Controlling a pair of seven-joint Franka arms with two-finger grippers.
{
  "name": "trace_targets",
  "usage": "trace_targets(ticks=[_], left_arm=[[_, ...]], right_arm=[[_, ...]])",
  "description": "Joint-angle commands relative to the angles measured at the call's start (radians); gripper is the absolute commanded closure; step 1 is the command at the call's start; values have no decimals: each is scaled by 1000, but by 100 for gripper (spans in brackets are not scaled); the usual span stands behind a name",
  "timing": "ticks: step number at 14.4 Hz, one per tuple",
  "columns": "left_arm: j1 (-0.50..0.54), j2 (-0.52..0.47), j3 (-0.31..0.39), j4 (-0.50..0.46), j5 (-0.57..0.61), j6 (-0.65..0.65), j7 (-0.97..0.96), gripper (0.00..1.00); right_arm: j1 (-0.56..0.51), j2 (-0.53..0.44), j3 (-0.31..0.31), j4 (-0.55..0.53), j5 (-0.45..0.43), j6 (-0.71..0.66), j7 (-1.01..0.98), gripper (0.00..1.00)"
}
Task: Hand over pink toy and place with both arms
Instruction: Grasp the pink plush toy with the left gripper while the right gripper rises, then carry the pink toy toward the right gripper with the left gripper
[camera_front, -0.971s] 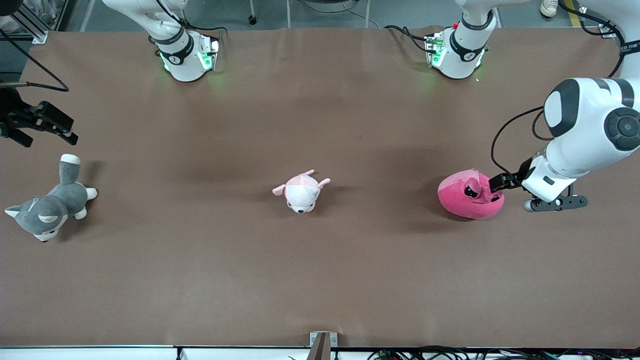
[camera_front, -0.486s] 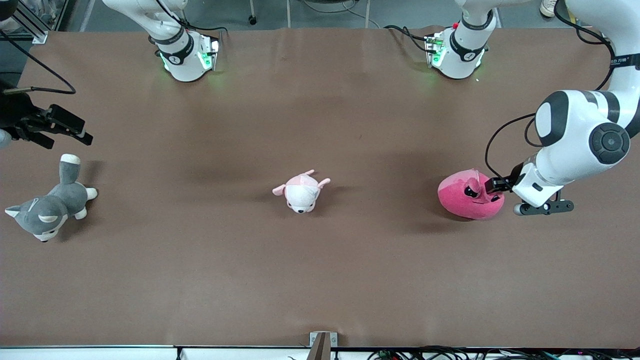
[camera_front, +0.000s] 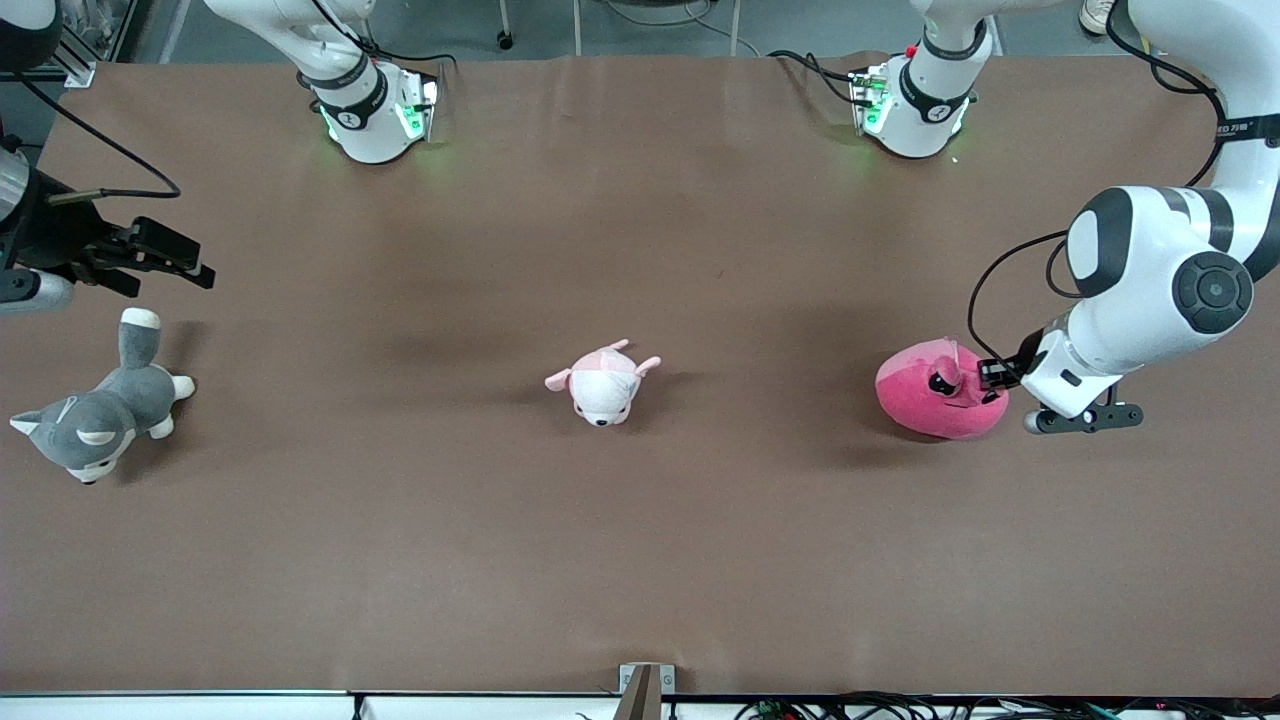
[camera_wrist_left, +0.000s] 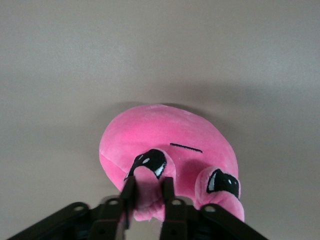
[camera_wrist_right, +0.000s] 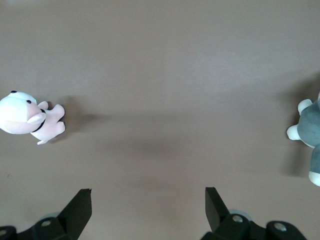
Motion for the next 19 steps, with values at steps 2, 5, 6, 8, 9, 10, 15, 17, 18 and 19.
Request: trace_targets(ticks=[2, 5, 6, 8, 9, 10, 15, 17, 18, 19], left_arm=[[-3, -21, -7, 4, -9, 2, -9, 100], [0, -73, -47, 56, -10, -54, -12, 100], [-1, -91, -50, 79, -12, -91, -22, 100], [-1, -114, -81, 151, -13, -183, -81, 100], [-1, -116, -105, 191, -13, -230, -116, 100], [-3, -113, -139, 246, -16, -278, -165, 100], [-27, -79, -260, 440, -179, -348, -339, 100], [-82, -69, -300, 444, -216, -348, -467, 100], [-113, -58, -312, 451, -234, -346, -511, 100], [-153, -43, -314, 464, -248, -337, -563, 100]], right_arm=[[43, 9, -2, 2, 18, -23, -7, 0], [63, 10, -2, 5, 89, -52, 1, 0], [63, 12, -2, 5, 117, -58, 1, 0], [66, 13, -2, 10, 204, -74, 7, 3], [71, 15, -2, 8, 246, -75, 22, 8], [86, 19, -2, 10, 272, -75, 47, 10], [85, 58, -5, 12, 422, -94, 141, 17], [45, 73, -11, 12, 508, -158, 144, 19], [31, 87, -11, 12, 531, -184, 145, 21], [26, 91, -11, 12, 559, -204, 150, 23]])
